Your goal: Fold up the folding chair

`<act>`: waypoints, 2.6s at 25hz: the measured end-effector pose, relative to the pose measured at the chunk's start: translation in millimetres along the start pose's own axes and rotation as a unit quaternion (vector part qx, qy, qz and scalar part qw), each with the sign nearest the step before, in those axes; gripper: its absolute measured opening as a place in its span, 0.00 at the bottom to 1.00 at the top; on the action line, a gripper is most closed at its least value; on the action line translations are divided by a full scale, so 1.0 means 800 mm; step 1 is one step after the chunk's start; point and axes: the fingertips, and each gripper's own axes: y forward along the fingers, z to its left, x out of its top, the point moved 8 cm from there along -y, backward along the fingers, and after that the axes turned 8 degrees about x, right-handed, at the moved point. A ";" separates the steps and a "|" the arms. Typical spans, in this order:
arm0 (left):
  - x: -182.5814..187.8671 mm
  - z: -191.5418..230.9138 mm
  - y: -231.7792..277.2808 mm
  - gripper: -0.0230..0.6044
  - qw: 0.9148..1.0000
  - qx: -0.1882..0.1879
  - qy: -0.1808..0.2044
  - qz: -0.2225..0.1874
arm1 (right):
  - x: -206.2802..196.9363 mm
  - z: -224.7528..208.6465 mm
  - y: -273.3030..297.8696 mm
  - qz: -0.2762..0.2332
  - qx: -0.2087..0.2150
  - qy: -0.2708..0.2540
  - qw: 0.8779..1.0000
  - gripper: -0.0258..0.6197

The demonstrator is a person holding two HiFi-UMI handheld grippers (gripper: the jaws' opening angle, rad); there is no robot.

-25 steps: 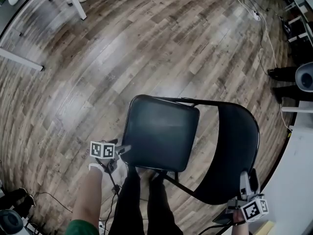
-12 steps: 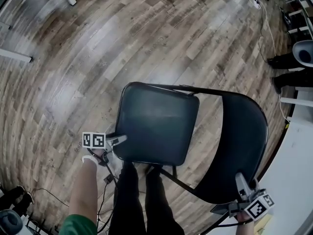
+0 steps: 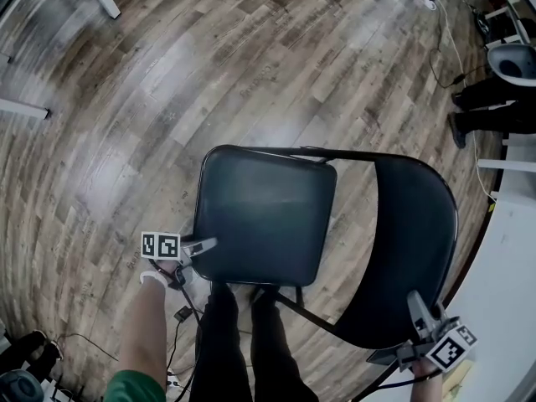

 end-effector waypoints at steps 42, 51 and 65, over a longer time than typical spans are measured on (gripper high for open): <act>-0.073 -0.445 -0.047 0.62 0.989 0.024 0.143 -0.040 | 0.068 -0.029 -0.198 -0.039 -0.040 0.044 0.997 0.17; -0.110 -0.530 -0.028 0.58 0.991 0.027 0.124 -0.047 | 0.083 -0.019 -0.226 -0.040 -0.048 0.034 0.997 0.17; -0.171 -0.640 0.030 0.58 0.988 0.039 0.148 -0.031 | 0.091 -0.036 -0.265 -0.035 -0.067 0.024 0.997 0.17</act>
